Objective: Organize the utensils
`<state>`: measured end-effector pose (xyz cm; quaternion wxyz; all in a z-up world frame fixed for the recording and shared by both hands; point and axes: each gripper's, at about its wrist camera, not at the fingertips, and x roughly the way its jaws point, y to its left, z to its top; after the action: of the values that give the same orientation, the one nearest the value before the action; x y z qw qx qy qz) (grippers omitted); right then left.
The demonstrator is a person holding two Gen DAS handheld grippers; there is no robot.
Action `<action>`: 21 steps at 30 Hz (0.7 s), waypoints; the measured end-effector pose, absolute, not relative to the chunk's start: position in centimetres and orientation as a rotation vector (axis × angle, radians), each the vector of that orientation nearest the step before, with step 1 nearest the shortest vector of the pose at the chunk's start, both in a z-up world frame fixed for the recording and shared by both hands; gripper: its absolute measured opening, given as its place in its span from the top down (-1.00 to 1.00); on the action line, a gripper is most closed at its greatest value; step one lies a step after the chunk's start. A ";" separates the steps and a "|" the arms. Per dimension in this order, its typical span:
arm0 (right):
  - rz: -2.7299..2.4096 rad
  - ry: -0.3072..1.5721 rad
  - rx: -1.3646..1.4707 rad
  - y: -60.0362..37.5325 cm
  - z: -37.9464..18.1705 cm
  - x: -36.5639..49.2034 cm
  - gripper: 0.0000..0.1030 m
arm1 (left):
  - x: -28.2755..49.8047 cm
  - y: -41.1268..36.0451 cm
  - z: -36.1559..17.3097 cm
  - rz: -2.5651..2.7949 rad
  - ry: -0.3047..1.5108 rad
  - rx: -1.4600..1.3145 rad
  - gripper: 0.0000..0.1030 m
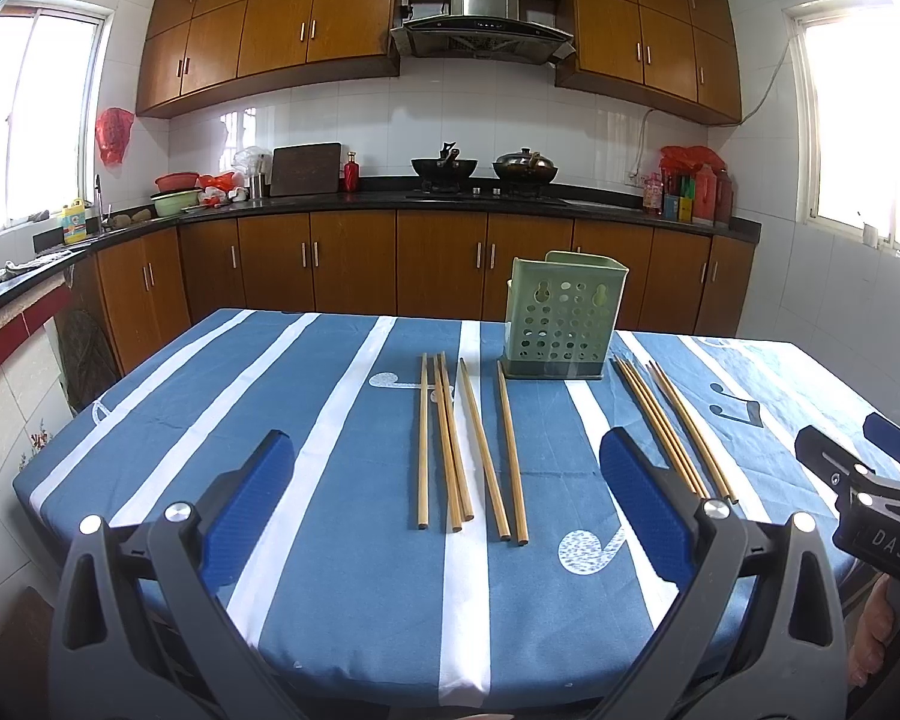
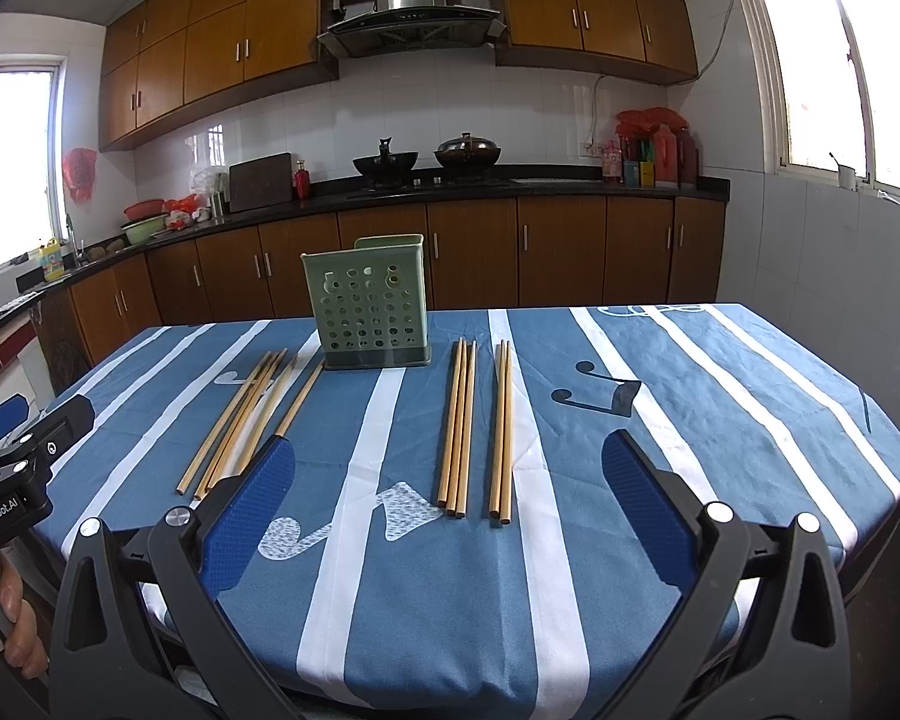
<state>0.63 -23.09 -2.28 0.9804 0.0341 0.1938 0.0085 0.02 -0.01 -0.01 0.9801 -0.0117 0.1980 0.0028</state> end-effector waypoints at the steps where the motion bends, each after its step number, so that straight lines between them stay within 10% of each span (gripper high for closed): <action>1: 0.017 0.390 0.069 -23.1 -2.3 0.6 -0.97 | 0.0 0.0 0.0 0.006 0.399 -0.024 -0.92; 21: 0.020 0.393 0.071 -23.2 -2.4 0.8 -0.97 | 0.0 0.0 0.0 0.005 0.401 -0.023 -0.92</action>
<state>0.81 -23.23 -2.37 0.9800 0.0351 0.1954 0.0099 0.01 -0.01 -0.01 0.9799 -0.0112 0.1993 0.0026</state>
